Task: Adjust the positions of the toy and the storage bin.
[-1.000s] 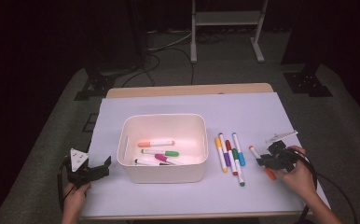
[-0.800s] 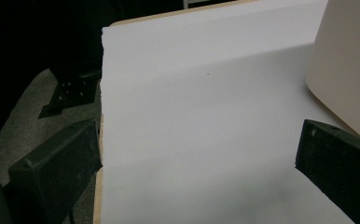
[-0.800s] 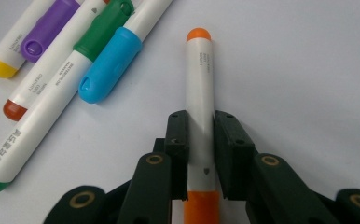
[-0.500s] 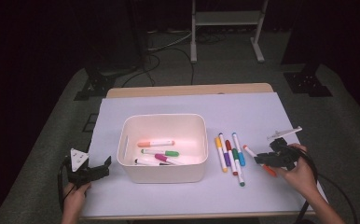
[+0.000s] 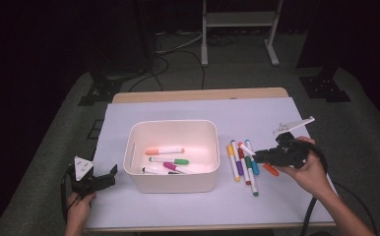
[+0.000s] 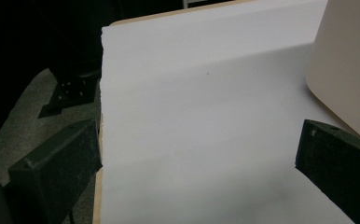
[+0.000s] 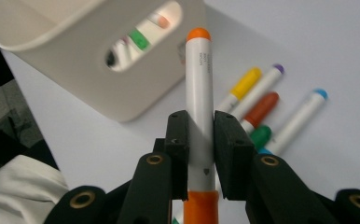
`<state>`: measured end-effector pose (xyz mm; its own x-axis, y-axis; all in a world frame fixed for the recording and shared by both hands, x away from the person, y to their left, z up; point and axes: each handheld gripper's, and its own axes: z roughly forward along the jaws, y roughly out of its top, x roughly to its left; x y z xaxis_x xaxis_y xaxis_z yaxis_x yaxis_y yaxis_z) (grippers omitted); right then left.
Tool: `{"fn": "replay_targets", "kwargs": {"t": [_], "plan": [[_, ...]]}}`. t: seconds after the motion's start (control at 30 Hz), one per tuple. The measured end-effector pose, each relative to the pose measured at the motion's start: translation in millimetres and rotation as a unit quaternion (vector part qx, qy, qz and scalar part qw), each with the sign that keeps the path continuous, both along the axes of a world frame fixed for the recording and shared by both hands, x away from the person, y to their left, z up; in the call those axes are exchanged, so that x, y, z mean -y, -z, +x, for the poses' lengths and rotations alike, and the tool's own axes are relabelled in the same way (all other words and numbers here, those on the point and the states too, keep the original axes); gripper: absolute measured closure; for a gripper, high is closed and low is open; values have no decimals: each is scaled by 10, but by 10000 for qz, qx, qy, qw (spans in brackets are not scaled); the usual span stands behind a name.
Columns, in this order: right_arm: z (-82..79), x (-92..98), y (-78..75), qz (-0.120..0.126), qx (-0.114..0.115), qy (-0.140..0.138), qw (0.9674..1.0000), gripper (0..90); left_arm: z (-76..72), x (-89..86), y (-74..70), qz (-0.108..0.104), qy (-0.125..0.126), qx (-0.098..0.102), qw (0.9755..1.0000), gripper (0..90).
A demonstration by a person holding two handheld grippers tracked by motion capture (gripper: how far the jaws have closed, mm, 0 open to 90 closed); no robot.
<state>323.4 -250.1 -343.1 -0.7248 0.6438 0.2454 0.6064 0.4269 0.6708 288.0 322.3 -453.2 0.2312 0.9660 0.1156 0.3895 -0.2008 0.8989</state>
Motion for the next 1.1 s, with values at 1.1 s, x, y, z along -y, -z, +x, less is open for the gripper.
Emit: {"fn": "replay_targets", "kwargs": {"t": [1.1], "plan": [[60, -1195, -749, 152, 273, -1550, 9874, 756, 2, -6, -1, -23, 17, -17, 10000, 0]]}}
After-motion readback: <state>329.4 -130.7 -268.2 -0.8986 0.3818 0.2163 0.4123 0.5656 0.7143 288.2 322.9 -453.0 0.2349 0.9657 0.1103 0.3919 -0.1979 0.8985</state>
